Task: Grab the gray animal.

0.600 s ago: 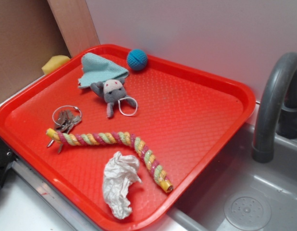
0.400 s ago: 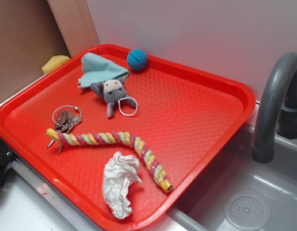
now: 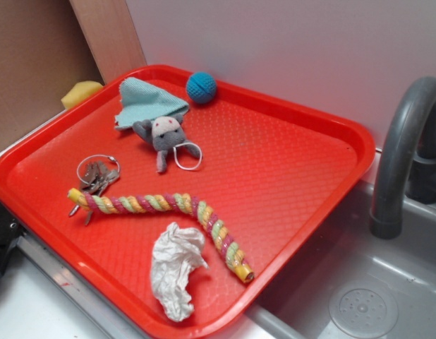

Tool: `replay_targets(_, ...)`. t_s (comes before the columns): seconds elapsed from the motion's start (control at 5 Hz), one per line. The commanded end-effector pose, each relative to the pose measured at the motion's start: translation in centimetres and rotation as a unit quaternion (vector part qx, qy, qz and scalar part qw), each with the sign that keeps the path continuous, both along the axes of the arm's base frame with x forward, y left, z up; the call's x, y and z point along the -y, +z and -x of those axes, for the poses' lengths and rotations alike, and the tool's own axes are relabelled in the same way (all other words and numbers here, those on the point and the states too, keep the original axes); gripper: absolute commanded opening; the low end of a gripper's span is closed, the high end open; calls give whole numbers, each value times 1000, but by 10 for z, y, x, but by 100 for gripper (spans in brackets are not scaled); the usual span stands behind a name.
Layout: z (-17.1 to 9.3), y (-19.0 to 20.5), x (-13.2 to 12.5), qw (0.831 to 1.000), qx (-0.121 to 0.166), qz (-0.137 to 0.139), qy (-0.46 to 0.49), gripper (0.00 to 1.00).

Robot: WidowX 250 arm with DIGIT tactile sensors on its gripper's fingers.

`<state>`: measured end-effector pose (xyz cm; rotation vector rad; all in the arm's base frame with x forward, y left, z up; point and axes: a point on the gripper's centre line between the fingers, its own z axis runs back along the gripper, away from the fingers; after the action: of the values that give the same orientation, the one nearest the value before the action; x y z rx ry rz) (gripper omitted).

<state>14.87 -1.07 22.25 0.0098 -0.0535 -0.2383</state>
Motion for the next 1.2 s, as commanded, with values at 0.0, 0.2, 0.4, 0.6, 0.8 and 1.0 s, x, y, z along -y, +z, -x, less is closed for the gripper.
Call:
replay_targets(0.0, -66, -14, -18, 970, 36, -94, -221, 100)
replay_targets(0.2, -90, -30, -11, 934, 63, -92, -339, 100)
replay_targets(0.4, -104, -54, 10, 882, 69, -105, -454, 100)
replay_targets(0.6, -106, -74, 29, 816, 54, -111, -564, 100)
replay_targets(0.8, -106, -112, 50, 740, 21, -89, -667, 100)
replay_targets(1.0, -114, -145, 55, 738, -25, -75, -670, 100)
